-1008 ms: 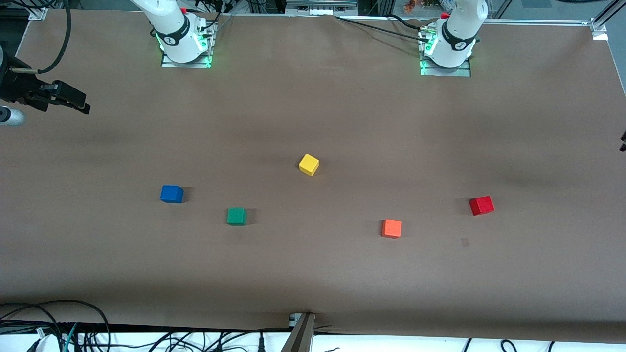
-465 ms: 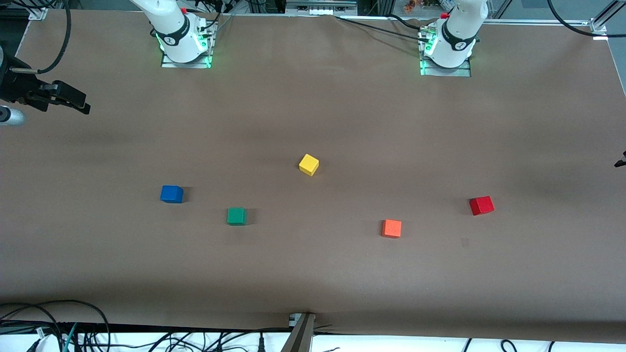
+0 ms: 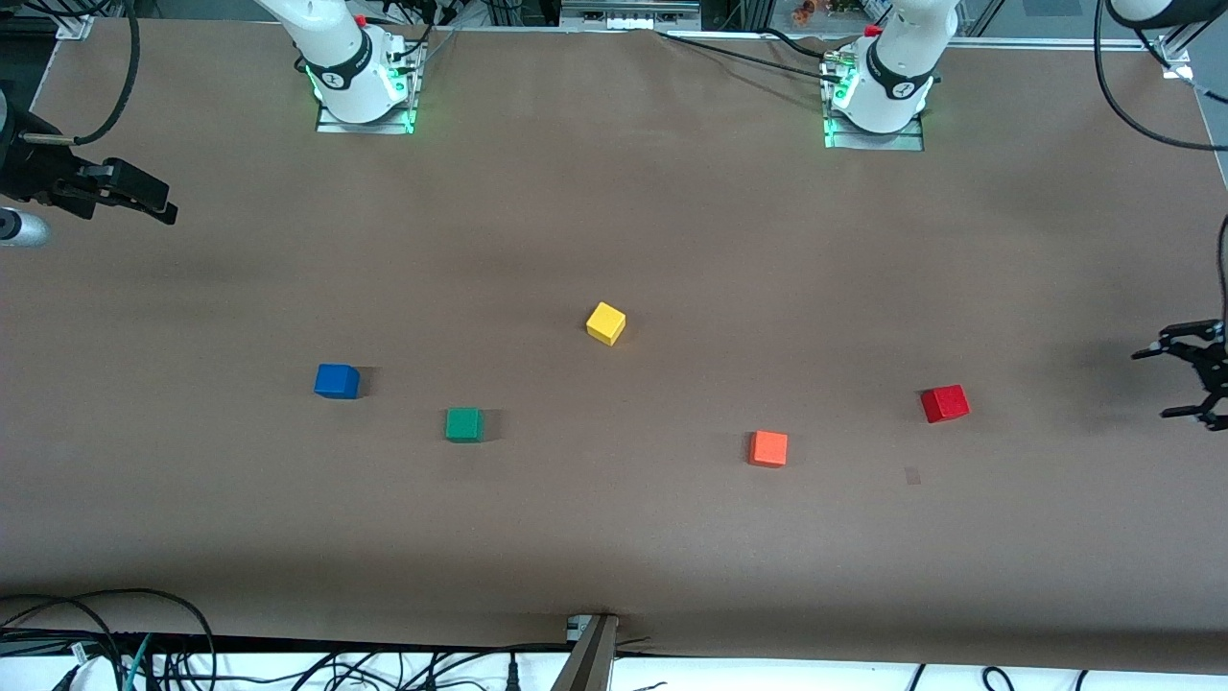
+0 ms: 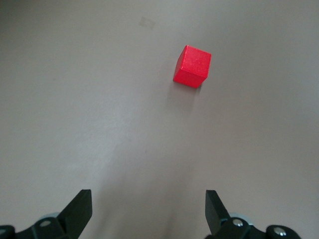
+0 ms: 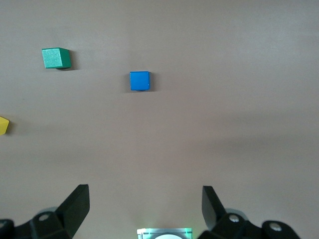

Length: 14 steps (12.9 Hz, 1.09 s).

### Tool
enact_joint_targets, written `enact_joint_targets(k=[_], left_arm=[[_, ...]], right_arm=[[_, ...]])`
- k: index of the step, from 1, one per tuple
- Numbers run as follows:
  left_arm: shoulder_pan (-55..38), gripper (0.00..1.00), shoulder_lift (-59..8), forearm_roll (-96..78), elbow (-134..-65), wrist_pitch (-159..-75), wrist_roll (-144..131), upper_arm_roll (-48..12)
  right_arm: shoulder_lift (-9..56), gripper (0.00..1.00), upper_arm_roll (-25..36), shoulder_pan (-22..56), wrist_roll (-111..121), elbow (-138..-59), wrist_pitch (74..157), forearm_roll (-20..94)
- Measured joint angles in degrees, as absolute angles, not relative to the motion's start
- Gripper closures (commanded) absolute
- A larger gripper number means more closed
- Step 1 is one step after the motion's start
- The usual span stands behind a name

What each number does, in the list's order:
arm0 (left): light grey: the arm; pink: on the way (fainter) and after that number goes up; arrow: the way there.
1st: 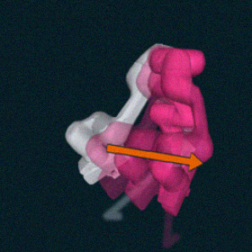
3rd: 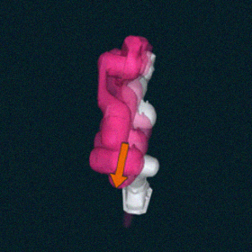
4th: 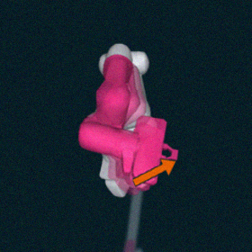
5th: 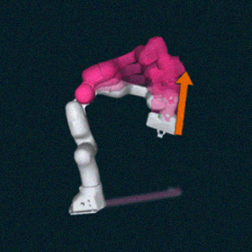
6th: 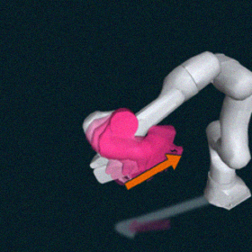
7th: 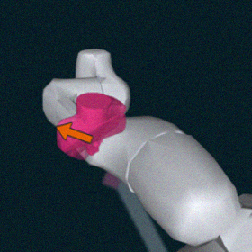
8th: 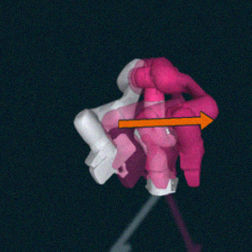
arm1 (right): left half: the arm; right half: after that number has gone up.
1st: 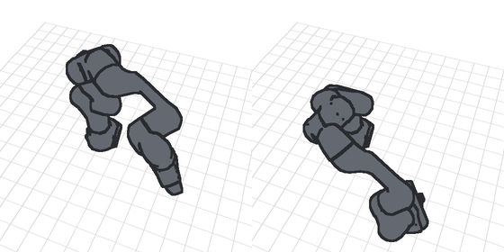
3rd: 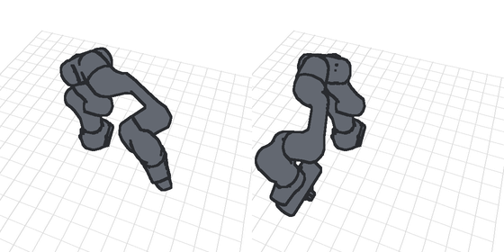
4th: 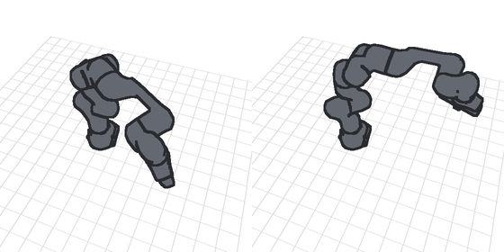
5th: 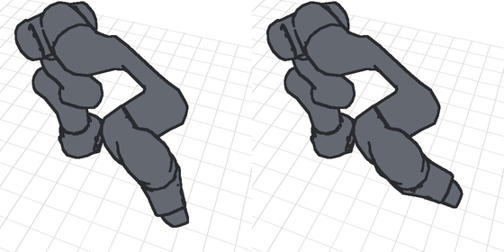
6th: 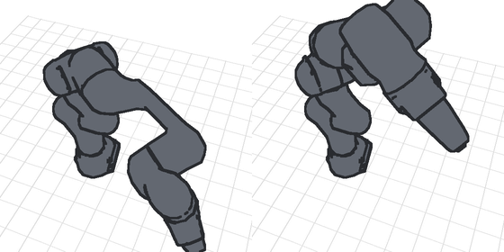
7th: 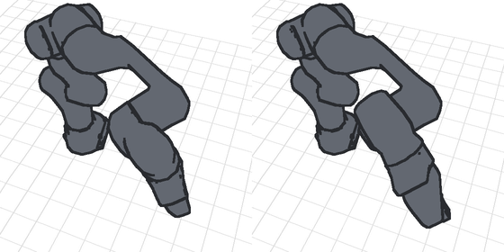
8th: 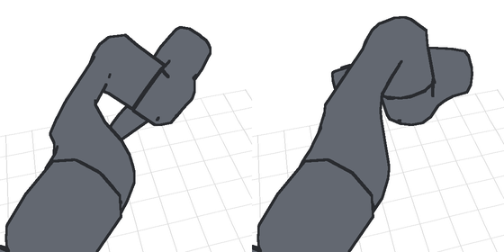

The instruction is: Pass red block to right arm, stack on blue

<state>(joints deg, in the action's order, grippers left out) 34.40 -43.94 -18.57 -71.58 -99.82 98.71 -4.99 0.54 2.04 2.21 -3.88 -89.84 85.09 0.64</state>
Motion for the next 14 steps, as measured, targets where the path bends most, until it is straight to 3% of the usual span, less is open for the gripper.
enact_joint_targets(k=[5, 14], left_arm=[[36.2, 0.00, -52.4, -31.5, -71.2, -99.6, 106.8, -5.0], [34.8, 0.00, -61.9, -48.9, -71.1, -92.9, 119.0, -6.8]], right_arm=[[0.5, 0.00, 2.0, 2.2, -3.9, -89.8, 85.1, 0.6], [0.5, 0.00, 2.0, 2.2, -3.9, -89.8, 85.1, 0.6]])
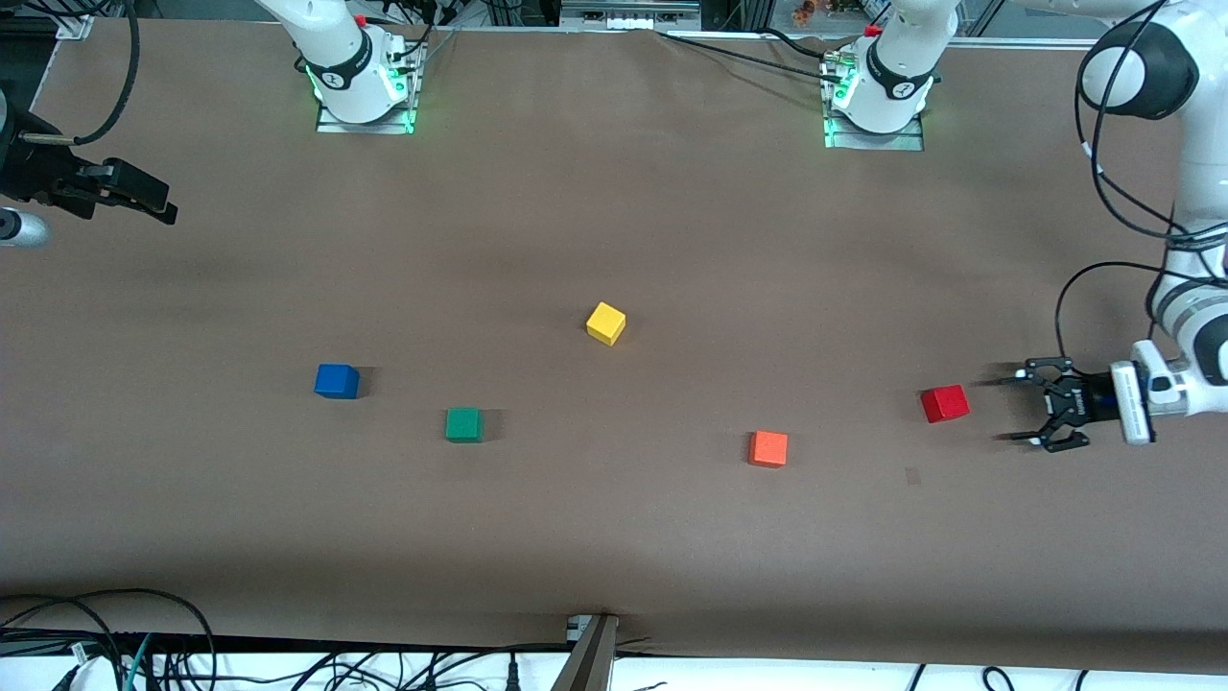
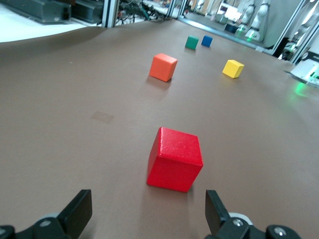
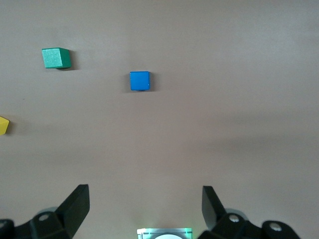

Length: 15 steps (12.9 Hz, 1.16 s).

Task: Pass red block to right arm, stack on blue
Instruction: 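Lower the left gripper onto the red cube and close it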

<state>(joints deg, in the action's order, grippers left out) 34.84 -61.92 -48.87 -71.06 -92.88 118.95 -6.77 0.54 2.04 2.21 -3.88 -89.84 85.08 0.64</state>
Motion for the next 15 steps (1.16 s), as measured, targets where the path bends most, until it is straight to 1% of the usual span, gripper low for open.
enact_joint_targets(k=[4, 9, 15], left_arm=[[33.5, 0.00, -62.7, -49.2, -70.7, -90.7, 121.9, -8.2], [33.3, 0.00, -65.7, -51.2, -70.7, -90.5, 127.6, -8.4], [33.3, 0.00, -66.0, -51.7, -70.8, -90.0, 129.9, -8.4]], right_arm=[[0.5, 0.00, 2.0, 2.2, -3.9, -89.8, 85.1, 0.6], [0.5, 0.00, 2.0, 2.2, -3.9, -89.8, 85.1, 0.6], [0.5, 0.00, 2.0, 2.2, -3.9, -89.8, 84.9, 0.6]])
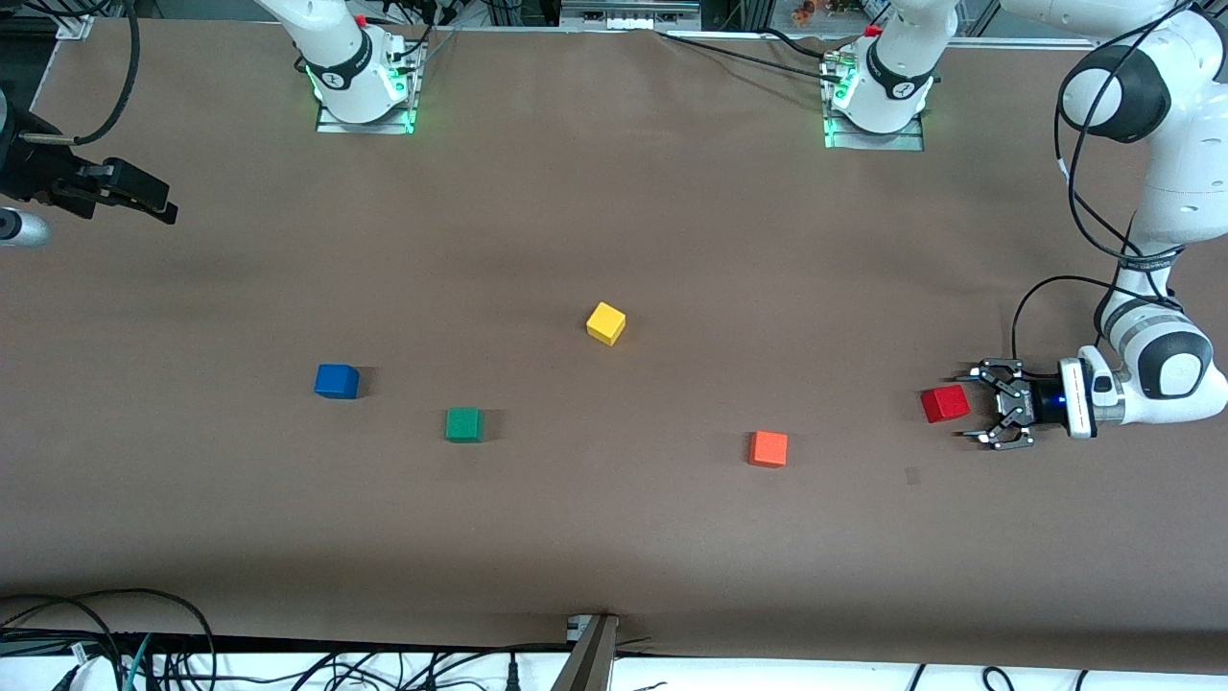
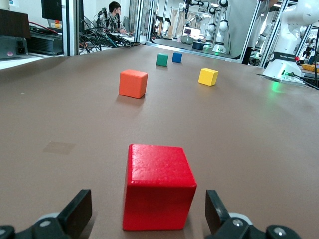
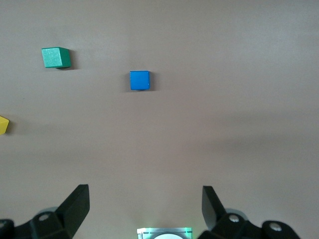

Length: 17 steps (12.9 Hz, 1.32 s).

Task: Pass red block to right arm, stack on blue
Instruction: 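Lower the left gripper onto the red cube and close it, then lift the red cube with the left gripper while the right gripper approaches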

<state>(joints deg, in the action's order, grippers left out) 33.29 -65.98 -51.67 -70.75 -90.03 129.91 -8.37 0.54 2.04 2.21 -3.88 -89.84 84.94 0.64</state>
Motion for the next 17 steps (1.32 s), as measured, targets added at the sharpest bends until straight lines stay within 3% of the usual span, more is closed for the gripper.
enact_joint_targets(k=[2, 3, 5, 7, 9, 14, 17], left_arm=[[33.3, 0.00, -66.1, -51.8, -70.8, -90.0, 130.1, -8.4], [33.3, 0.08, -66.1, -51.8, -70.8, -89.9, 130.1, -8.4], [33.3, 0.46, -66.2, -51.8, -70.8, -89.9, 130.3, -8.4], [33.3, 0.67, -66.2, -51.8, -70.8, -89.9, 130.4, -8.4], [33.3, 0.97, -66.2, -51.8, -70.8, -89.9, 131.0, -8.4], [33.0, 1.00, -66.2, -51.9, -70.6, -89.9, 133.7, -8.6], [33.3, 1.00, -65.8, -51.9, -69.5, -89.5, 134.2, -13.0]], right_arm=[[0.5, 0.00, 2.0, 2.2, -3.9, -89.8, 84.8, 0.6], [0.5, 0.00, 2.0, 2.2, -3.9, -89.8, 84.8, 0.6], [0.5, 0.00, 2.0, 2.2, -3.9, -89.8, 84.8, 0.6], [0.5, 0.00, 2.0, 2.2, -3.9, -89.8, 84.8, 0.6], [0.5, 0.00, 2.0, 2.2, -3.9, -89.8, 84.8, 0.6], [0.5, 0.00, 2.1, 2.2, -3.8, -89.8, 84.8, 0.6], [0.6, 0.00, 1.8, 2.6, -3.8, -89.9, 82.1, 0.6]])
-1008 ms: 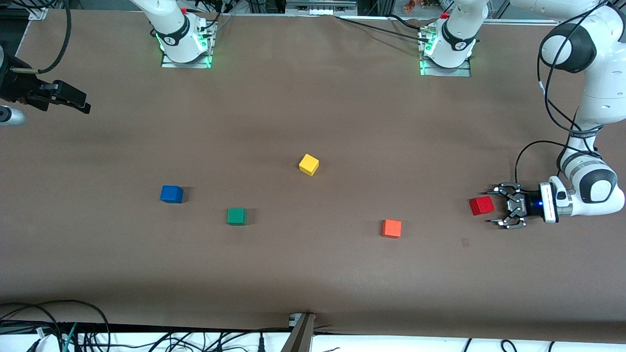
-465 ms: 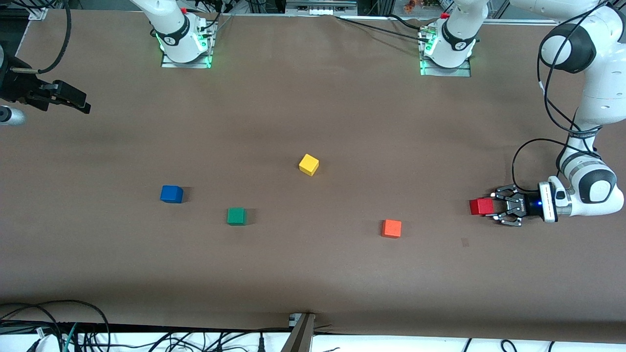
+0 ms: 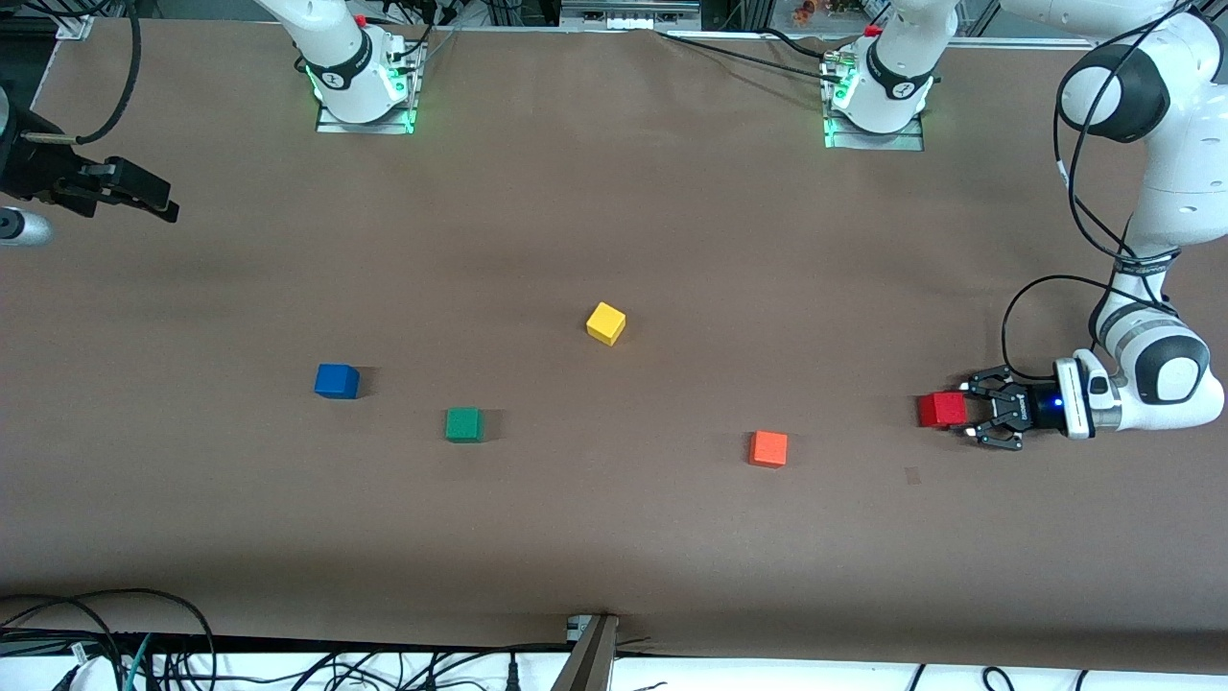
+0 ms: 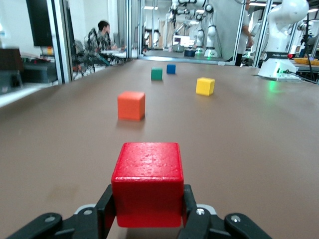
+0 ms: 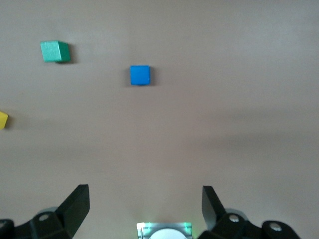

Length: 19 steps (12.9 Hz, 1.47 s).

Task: Pass red block to right arm, stack on blue
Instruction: 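Lift the red cube with the left gripper while the right gripper approaches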

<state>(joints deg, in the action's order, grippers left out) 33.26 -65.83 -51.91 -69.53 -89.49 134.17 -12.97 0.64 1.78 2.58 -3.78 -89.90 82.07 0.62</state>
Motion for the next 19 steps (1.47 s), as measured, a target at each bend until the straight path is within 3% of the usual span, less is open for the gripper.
enact_joint_targets(k=[2, 5, 12, 16, 19], left_arm=[[33.0, 1.00, -65.7, -51.9, -69.3, -88.9, 133.8, -18.2], [31.2, 1.00, -65.6, -52.0, -69.2, -89.0, 128.9, -26.2], [19.7, 1.00, -63.7, -55.5, -69.0, -94.1, 110.2, -35.7], [15.1, 1.00, -62.9, -56.0, -69.0, -99.8, 105.6, -40.5], [11.5, 1.00, -62.9, -56.0, -69.1, -104.3, 105.5, -43.7]], right_arm=[[1.7, 0.00, 1.5, 3.6, -3.8, -90.1, 77.5, 1.9], [5.6, 0.00, 1.8, 3.7, -3.8, -90.4, 76.6, 15.7], [14.9, 0.00, 1.9, 3.7, -1.0, -91.5, 80.7, 48.7], [17.2, 0.00, 0.1, 4.0, 5.4, -95.4, 93.4, 61.1], [17.4, 0.00, -4.7, 7.3, 6.6, -98.2, 110.4, 70.9]])
